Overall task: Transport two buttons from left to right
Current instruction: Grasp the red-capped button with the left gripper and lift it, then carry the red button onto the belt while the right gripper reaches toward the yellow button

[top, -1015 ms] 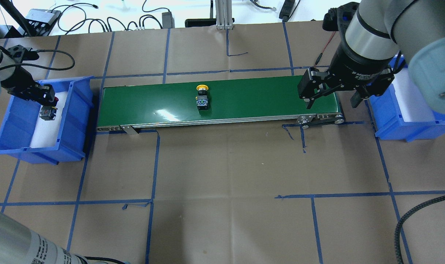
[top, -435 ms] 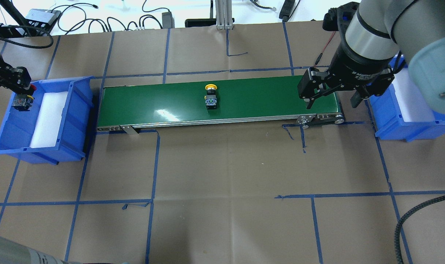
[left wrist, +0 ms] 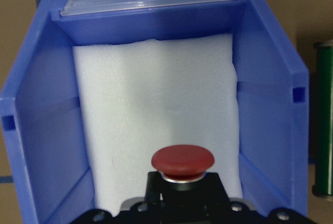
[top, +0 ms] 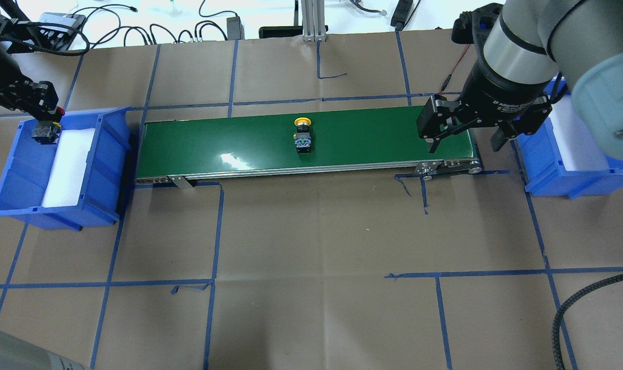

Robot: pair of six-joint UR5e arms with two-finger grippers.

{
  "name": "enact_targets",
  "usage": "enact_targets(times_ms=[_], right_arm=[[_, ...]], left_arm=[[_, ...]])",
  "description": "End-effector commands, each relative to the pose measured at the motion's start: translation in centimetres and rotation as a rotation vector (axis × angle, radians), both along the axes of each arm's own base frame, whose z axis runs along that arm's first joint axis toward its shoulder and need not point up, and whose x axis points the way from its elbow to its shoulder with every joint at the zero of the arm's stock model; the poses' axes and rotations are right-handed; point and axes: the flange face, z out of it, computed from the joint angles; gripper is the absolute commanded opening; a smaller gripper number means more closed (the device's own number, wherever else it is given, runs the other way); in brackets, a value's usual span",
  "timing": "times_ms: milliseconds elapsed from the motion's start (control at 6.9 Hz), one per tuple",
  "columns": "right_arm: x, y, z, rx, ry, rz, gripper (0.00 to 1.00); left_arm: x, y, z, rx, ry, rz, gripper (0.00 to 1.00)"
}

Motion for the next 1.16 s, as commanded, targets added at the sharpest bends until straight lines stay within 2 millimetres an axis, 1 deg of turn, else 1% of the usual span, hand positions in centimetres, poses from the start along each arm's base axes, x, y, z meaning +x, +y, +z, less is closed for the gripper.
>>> enact_targets(times_ms=[0, 145, 290, 435, 580, 725, 870, 1015], right_arm=[[0.0, -0.2, 0.0, -0.01, 0.005, 0.0, 1.0], [0.0, -1.2, -2.0, 0.025, 0.003, 0.002, 1.0], [0.2, -3.7, -4.1, 0.015, 0.001, 0.005, 1.0], [0.4, -5.6, -4.9, -0.05, 0.003, 0.004, 1.0], [0.4, -7.2, -4.7, -0.135, -0.003, -0.02, 1.0], [0.6, -8.8, -5.4, -0.192, -0.011, -0.049, 1.0], [0.8, -10.5, -6.9, -0.216, -0.021, -0.05, 1.0], [0.9, -12.1, -8.7, -0.229, -0.028, -0.045, 1.0]], left_arm=[[-8.7, -1.3, 0.7, -0.01, -0.008, 0.072, 0.0], [-12.4, -1.4, 0.6, -0.007, -0.008, 0.09, 0.0], [-14.7, -1.2, -0.1, 0.007, -0.004, 0.111, 0.0], [-15.8, -1.1, -1.3, 0.023, 0.002, 0.099, 0.0], [-15.7, -1.4, -2.2, 0.035, 0.004, 0.099, 0.0], [-15.9, -1.8, -3.3, 0.047, 0.008, 0.096, 0.0], [-15.8, -2.0, -4.5, 0.067, 0.015, 0.077, 0.0], [-15.9, -2.5, -6.1, 0.092, 0.018, 0.075, 0.0]])
